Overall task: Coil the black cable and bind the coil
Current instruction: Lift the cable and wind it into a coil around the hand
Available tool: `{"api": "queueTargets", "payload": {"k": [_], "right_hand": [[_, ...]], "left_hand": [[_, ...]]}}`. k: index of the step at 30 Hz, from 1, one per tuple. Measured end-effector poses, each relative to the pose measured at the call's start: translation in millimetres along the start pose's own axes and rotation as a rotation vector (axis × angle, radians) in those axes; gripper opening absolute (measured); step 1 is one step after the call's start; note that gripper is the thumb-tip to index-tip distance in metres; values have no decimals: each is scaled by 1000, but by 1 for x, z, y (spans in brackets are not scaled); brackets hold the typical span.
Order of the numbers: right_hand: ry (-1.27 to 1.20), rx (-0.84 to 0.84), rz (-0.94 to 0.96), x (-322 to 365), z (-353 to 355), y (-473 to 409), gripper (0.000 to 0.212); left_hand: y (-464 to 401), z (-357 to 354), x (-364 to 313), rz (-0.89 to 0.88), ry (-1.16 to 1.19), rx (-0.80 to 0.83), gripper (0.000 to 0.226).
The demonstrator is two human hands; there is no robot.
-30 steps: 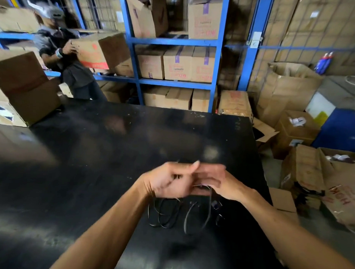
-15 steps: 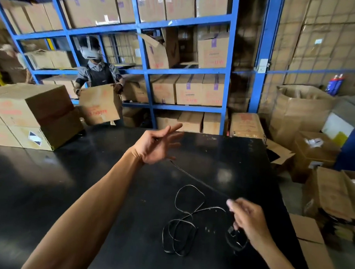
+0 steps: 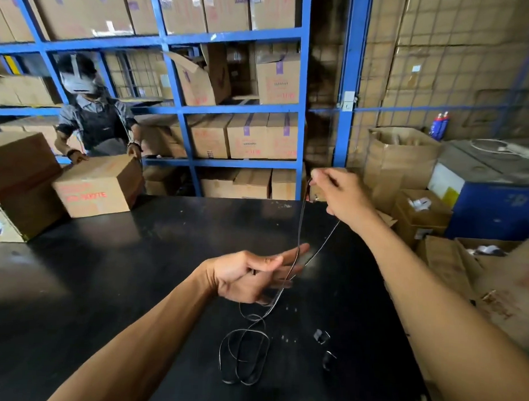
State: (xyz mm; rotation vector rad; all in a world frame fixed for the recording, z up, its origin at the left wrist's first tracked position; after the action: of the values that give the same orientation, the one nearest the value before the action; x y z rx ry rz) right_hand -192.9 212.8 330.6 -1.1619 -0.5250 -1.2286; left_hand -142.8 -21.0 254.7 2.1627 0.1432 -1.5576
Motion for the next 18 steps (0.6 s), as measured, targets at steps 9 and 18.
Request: {"api": "queueTargets", "payload": {"k": [9, 18], "right_hand": [[-11, 285, -172, -60, -59, 62, 23], [-202, 355, -196, -58, -50, 118, 46]], "left_hand": [[34, 0, -63, -628, 299, 146, 61], [55, 77, -49, -652, 390, -509, 56]]}}
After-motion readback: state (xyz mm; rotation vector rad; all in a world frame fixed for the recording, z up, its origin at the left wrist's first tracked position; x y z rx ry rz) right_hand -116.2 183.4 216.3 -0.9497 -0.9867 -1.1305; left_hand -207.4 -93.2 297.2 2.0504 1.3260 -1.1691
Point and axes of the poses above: each hand's wrist, its own y-axis away from the middle knuckle, its own z-axis out of the back of the hand, x = y × z, the point moved 1 cm from there along -y, towards the middle knuckle
